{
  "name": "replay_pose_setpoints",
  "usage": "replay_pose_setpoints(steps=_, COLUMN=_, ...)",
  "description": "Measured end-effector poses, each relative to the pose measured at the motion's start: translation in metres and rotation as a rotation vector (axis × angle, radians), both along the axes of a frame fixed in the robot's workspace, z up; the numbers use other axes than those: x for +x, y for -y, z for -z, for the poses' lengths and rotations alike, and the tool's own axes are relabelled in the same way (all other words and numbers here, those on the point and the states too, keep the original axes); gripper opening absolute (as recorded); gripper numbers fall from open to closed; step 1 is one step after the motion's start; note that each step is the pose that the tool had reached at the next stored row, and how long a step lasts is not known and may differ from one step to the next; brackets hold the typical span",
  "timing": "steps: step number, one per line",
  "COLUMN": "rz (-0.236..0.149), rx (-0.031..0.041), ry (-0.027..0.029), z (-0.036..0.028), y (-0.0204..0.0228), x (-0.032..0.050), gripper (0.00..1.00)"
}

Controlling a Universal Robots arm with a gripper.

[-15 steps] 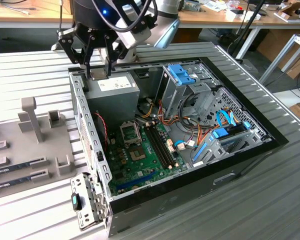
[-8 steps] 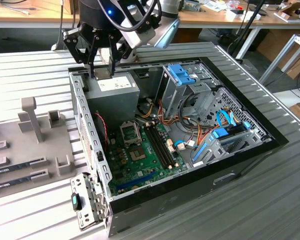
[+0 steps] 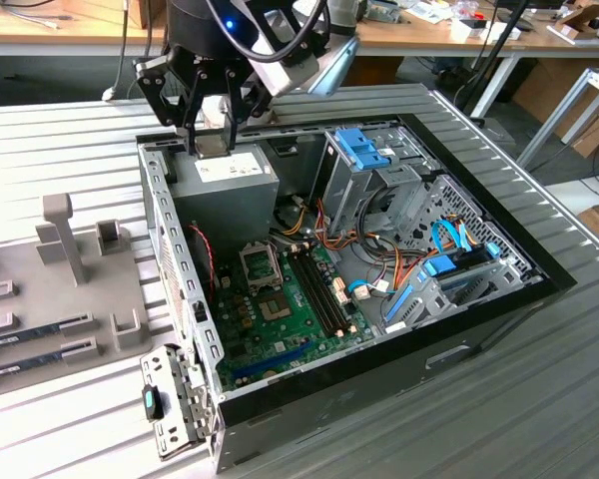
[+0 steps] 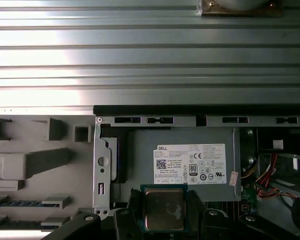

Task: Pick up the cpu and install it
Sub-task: 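Pick up the cpu and move it towards the insertion slot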

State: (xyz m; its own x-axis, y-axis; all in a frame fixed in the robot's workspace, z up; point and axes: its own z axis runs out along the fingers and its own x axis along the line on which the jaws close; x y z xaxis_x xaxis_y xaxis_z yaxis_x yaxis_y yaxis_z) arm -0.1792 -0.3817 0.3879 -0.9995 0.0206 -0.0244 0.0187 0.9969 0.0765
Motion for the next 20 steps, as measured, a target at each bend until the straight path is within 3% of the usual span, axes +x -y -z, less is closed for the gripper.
replay_pose_setpoints(steps=20, rz=0.0, rx=0.0, ry=0.0, z=0.0002, y=0.0, x=0.0206, gripper=0.47)
